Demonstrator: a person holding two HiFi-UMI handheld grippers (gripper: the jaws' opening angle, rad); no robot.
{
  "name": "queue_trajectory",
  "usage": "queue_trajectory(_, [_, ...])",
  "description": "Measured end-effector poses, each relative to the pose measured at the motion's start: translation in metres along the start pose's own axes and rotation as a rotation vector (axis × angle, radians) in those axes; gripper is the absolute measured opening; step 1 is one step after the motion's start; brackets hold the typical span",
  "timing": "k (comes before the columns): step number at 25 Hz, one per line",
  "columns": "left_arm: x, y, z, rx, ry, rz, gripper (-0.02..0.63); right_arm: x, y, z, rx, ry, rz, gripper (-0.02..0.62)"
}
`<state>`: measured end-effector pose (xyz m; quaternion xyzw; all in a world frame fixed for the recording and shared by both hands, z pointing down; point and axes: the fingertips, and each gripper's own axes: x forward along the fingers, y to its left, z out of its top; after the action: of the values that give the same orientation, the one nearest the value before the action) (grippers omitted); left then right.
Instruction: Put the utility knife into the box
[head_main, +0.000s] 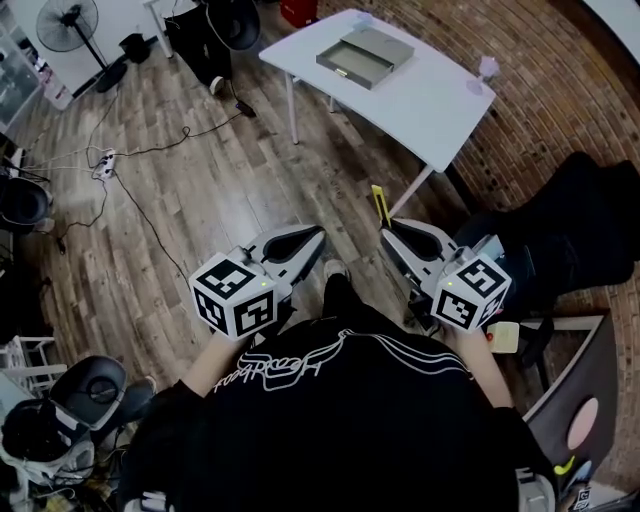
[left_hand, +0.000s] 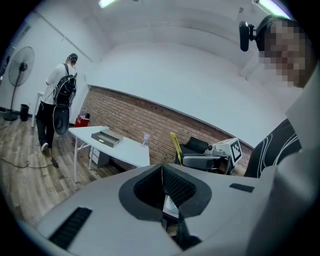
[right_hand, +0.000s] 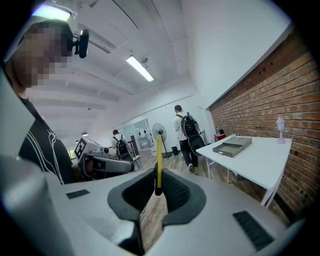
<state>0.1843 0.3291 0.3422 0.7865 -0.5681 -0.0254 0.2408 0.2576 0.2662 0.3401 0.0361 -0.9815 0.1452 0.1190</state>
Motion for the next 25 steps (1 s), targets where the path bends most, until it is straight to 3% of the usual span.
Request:
queue_trajectory(10, [0.019, 0.052, 0.015, -0.03, 0.02, 0.066, 0.031, 0.045, -0.043, 0.01, 0.038, 0.014, 0.039, 0.051])
queue_trajectory(25, [0.157, 0.199, 0.082, -0.117, 0.077, 0.087, 0.031, 0.155, -0.219, 0.052, 0.125, 0.071, 0.023, 0.051])
